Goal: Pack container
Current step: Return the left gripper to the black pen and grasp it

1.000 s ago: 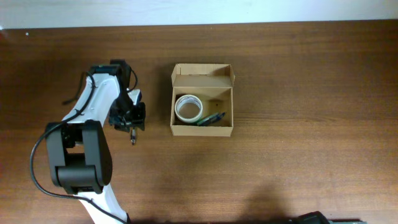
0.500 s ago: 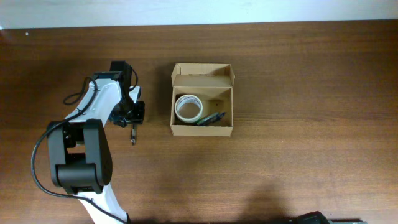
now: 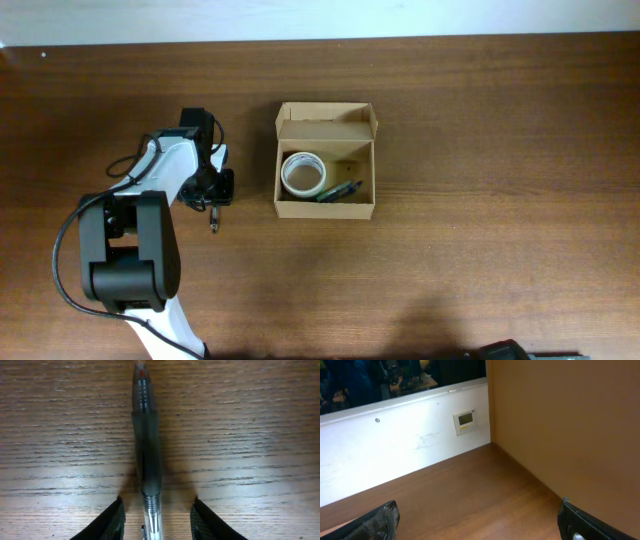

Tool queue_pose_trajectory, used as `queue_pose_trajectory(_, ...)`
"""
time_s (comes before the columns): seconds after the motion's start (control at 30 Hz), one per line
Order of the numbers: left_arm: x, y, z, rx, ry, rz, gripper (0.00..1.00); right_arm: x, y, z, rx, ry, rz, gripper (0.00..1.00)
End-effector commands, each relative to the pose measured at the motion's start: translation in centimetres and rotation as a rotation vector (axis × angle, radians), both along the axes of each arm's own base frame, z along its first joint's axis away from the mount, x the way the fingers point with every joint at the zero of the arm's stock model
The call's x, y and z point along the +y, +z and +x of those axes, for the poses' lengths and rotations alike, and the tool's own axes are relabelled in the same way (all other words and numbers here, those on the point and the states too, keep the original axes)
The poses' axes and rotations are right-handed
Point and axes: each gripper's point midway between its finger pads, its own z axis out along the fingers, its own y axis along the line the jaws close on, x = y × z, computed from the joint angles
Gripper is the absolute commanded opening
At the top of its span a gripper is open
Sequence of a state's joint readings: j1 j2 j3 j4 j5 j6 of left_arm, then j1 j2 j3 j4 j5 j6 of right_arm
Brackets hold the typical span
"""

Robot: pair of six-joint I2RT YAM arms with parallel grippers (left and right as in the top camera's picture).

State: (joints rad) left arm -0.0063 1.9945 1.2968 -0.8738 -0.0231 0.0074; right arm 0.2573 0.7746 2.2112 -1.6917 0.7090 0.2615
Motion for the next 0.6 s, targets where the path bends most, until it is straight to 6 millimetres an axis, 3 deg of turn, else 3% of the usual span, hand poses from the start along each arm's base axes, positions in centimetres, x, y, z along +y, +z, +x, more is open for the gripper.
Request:
queue_pose_trajectory(0.0, 0.0, -0.7, -0.6, 0.015, -0.016, 0.003, 0.38, -0.1, 0.0, 0.1, 0.002, -0.001, -0.002, 0.99)
queue_pose_trajectory(0.37, 0.0, -1.7, -0.8, -0.002, -0.016, 0.003, 0.03, -0.1, 0.0, 0.1, 0.002, -0.001, -0.002, 0.99)
queue_pose_trajectory(0.57, 0.0, -1.7, -0.4, -0.016, -0.017, 0.002, 0.02, -0.1, 0.0, 0.1, 0.002, -0.001, -0.002, 0.99)
